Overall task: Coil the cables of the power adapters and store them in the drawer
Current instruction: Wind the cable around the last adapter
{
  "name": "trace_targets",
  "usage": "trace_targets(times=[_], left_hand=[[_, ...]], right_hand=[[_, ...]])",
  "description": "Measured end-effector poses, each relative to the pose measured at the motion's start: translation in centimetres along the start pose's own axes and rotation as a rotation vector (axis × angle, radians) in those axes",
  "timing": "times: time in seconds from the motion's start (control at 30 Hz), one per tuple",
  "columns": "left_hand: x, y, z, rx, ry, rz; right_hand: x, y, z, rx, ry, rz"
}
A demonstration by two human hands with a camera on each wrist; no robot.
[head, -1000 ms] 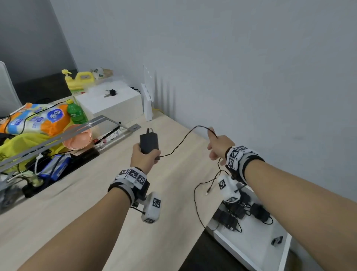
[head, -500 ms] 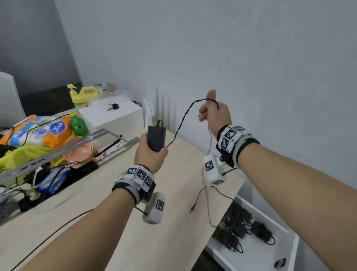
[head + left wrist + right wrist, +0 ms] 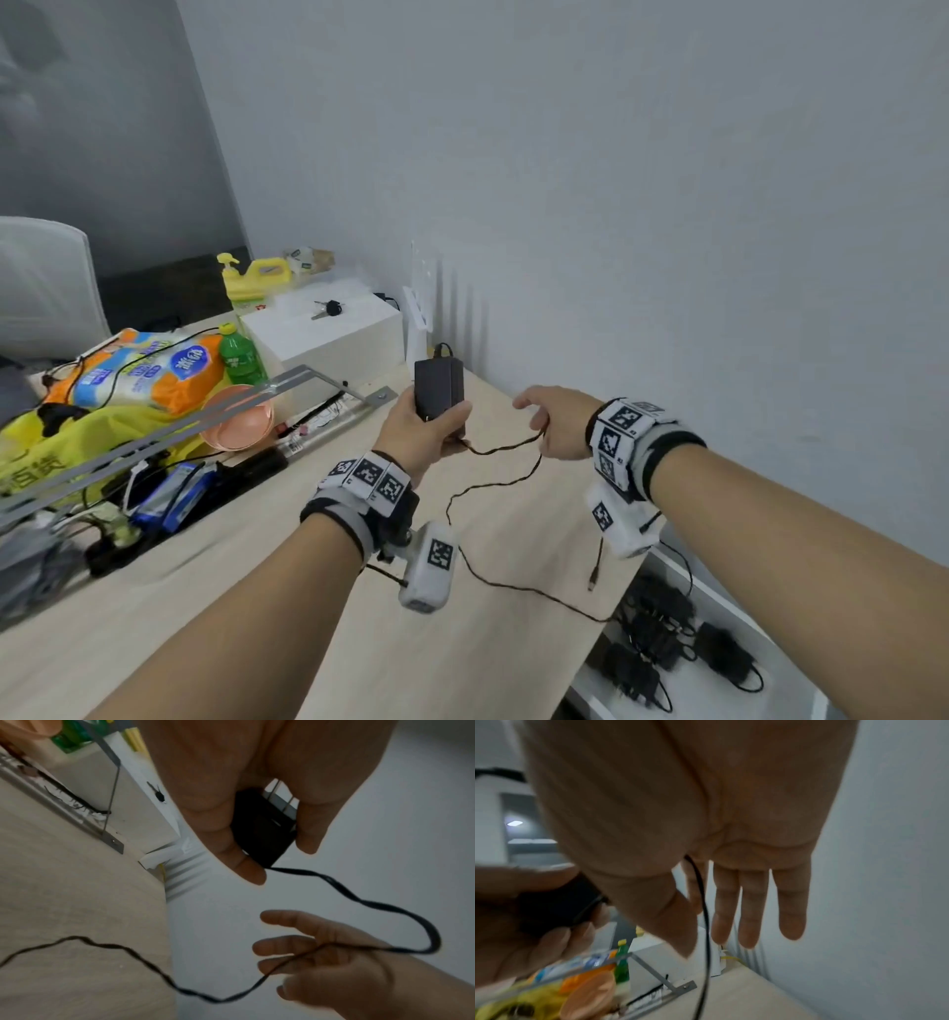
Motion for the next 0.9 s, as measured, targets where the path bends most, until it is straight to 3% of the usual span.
trace_targets(times=[0.1, 0.17, 0.27, 0.4, 0.5, 0.57, 0.63, 0.7, 0.9], left_hand=[[-0.6, -0.5, -0.2, -0.039, 0.122, -0.077], [-1.0, -0.8, -0.3, -0.06, 0.198, -0.122], [-0.7, -0.8, -0.5, -0.086, 0.299, -0.128], [0.2, -0.1, -1.8, -0.115, 0.379, 0.017], [-0.4, 0.2, -2.7, -0.117, 0.301, 0.104], [-1.3, 0.2, -2.9, -0.088, 0.222, 0.083], [-1.9, 0.1, -2.9, -0.037, 0.071, 0.04], [-1.9, 0.3, -2.9, -0.031, -0.001, 0.061], [-0.4, 1.5, -2.8, -0.207, 0.291, 0.24]], right_hand=[[-0.6, 0.7, -0.1, 0.034, 0.338, 0.098], [-0.9, 1.0, -0.1, 0.022, 0.327, 0.166], [-0.3, 1.1, 1.3, -0.092, -0.008, 0.233], [1.3, 0.8, 4.0, -0.183, -0.3, 0.081], [1.2, 0.9, 4.4, -0.13, -0.503, 0.044], [0.3, 0.7, 3.6, -0.079, -0.422, -0.053], [-0.5, 0.6, 2.9, -0.056, -0.196, -0.154], [-0.5, 0.6, 2.8, -0.082, -0.058, -0.18], [0.4, 0.6, 4.2, -0.166, 0.068, -0.181]])
Point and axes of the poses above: each hand's wrist, its own y-axis away from the middle knuckle, its own x-axis out of the palm, z = x × y, the point moved 1 cm from there along -y, towards the middle knuckle, and after that the axes turned 11 degrees about y, right-handed, at the moved point
